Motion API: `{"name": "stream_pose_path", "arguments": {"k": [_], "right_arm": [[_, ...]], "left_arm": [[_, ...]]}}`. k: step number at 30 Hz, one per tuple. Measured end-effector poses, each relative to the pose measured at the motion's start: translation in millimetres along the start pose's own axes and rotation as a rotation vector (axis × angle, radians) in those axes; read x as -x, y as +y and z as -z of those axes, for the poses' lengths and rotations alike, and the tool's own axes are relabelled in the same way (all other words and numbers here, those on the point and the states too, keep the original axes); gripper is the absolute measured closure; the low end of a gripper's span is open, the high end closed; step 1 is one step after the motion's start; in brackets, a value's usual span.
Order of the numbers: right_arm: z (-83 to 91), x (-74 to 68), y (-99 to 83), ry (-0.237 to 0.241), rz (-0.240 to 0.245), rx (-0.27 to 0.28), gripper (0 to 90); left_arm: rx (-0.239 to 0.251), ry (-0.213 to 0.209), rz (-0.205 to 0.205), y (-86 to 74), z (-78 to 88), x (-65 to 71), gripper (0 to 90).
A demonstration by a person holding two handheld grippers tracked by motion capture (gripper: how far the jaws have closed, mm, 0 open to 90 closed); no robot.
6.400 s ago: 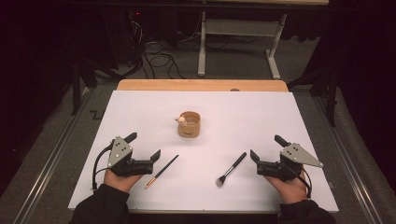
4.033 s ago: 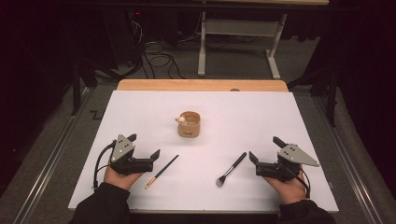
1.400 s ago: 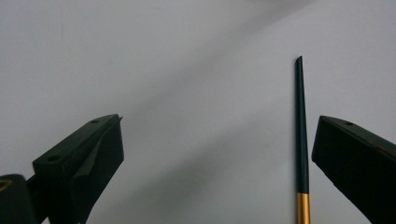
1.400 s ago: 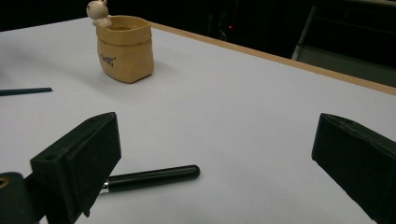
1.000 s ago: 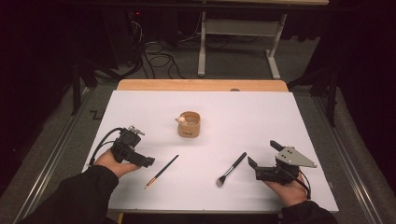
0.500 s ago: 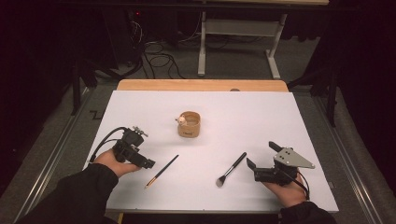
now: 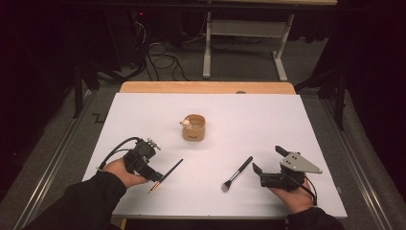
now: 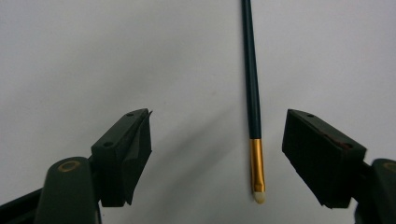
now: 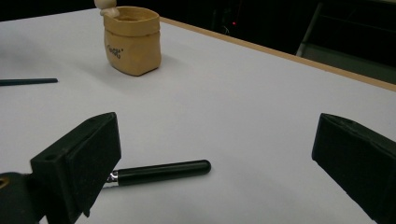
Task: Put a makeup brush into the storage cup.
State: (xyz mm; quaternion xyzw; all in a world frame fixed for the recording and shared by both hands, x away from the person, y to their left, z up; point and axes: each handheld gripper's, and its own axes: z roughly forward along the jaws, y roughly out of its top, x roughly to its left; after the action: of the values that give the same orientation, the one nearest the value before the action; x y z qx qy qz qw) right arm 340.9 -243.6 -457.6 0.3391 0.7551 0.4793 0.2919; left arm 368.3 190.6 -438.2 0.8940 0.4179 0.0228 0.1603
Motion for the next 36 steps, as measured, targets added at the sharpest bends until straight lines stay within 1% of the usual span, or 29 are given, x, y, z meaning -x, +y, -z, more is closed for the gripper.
{"name": "stream_pose_path", "arguments": {"k": [1, 2, 3, 4, 5, 6, 7, 8, 9, 10, 11, 12, 16, 17, 20, 21, 22, 23, 24, 27, 28, 30, 31, 32, 36], "right_arm": [[0.1, 0.0, 0.0, -0.001, -0.001, -0.001, 1.9], [0.0, -0.1, 0.0, 0.000, -0.001, 0.000, 1.8], [0.0, -0.1, 0.0, 0.000, -0.001, 0.000, 1.8], [0.1, -0.5, 0.0, 0.000, 0.001, -0.004, 1.8], [0.1, -0.7, 0.0, 0.000, 0.001, -0.004, 1.9], [0.2, -1.1, -0.1, 0.001, -0.002, -0.005, 1.8], [0.2, -1.1, -0.1, 0.001, -0.002, -0.005, 1.8], [0.2, -1.6, 0.0, 0.002, 0.001, -0.004, 1.8], [0.2, -1.6, 0.0, 0.002, 0.001, -0.004, 1.8], [0.1, -2.0, -0.1, 0.003, -0.003, -0.004, 1.9], [0.1, -2.1, -0.2, 0.005, -0.002, -0.005, 1.8], [-0.1, -2.1, -0.2, 0.005, 0.000, -0.006, 1.8], [-0.1, -2.1, -0.3, 0.005, -0.001, -0.003, 1.8], [0.0, -2.1, -0.3, 0.005, -0.002, -0.005, 1.8], [0.1, -2.4, -0.4, 0.006, -0.002, -0.006, 1.8], [0.2, -2.4, -0.4, 0.004, 0.001, -0.006, 1.8], [0.2, -2.4, -0.4, 0.004, 0.001, -0.006, 1.8], [0.1, -2.4, -0.5, 0.005, 0.002, -0.006, 1.8], [0.0, -2.6, -0.6, 0.004, 0.002, -0.006, 1.8], [0.0, -2.8, -0.6, 0.004, 0.001, -0.007, 1.8], [0.0, -3.0, -0.7, 0.004, 0.001, -0.007, 1.8], [0.0, -3.1, -0.7, 0.004, 0.001, -0.008, 1.8], [-0.1, -3.3, -0.8, 0.002, -0.001, -0.008, 1.8], [-0.1, -3.3, -0.7, 0.001, 0.000, -0.009, 1.8], [-0.2, -3.1, -0.7, 0.001, 0.005, -0.008, 1.8]], "left_arm": [[-0.006, -0.003, -0.001, 0.2, -0.6, 0.7, 28.7], [-0.006, -0.007, -0.003, 0.2, -1.5, 1.9, 31.9], [-0.008, -0.007, -0.005, 0.3, -2.3, 3.2, 31.9], [-0.011, -0.007, -0.006, 0.4, -3.3, 4.3, 34.8], [-0.016, -0.018, -0.001, 0.4, -5.8, 5.9, 36.2], [-0.016, -0.018, -0.001, 0.4, -5.8, 5.9, 37.1], [-0.015, -0.021, 0.008, 0.3, -7.3, 6.8, 37.1], [-0.016, -0.036, 0.021, 0.3, -9.8, 7.8, 38.9], [-0.016, -0.036, 0.021, 0.3, -9.8, 7.8, 39.5], [-0.020, -0.044, 0.032, 0.5, -11.1, 8.3, 39.5], [-0.029, -0.051, 0.044, 0.7, -12.1, 9.0, 40.5], [-0.036, -0.050, 0.045, 0.8, -13.1, 9.9, 43.0], [-0.053, -0.040, 0.023, 0.9, -16.2, 13.5, 46.1], [-0.057, -0.033, 0.015, 1.0, -16.4, 14.1, 48.3], [-0.060, -0.018, 0.002, 0.9, -16.9, 15.6, 50.7], [-0.064, -0.018, 0.001, 1.0, -17.1, 15.8, 53.4], [-0.065, -0.024, 0.003, 0.8, -17.7, 16.0, 53.4], [-0.067, -0.020, -0.002, 0.9, -18.0, 16.0, 54.6], [-0.068, -0.017, 0.002, 0.9, -18.3, 16.4, 58.0], [-0.069, -0.009, -0.002, 0.7, -18.7, 16.5, 61.2], [-0.073, -0.011, -0.005, 0.6, -19.2, 16.7, 64.4], [-0.071, -0.011, -0.006, 0.4, -19.4, 17.0, 65.6], [-0.072, -0.006, -0.014, 0.2, -19.2, 17.3, 68.0], [-0.072, -0.006, -0.014, 0.2, -19.2, 17.3, 69.1], [-0.070, -0.006, -0.019, -0.1, -19.1, 17.8, 71.9]]}}
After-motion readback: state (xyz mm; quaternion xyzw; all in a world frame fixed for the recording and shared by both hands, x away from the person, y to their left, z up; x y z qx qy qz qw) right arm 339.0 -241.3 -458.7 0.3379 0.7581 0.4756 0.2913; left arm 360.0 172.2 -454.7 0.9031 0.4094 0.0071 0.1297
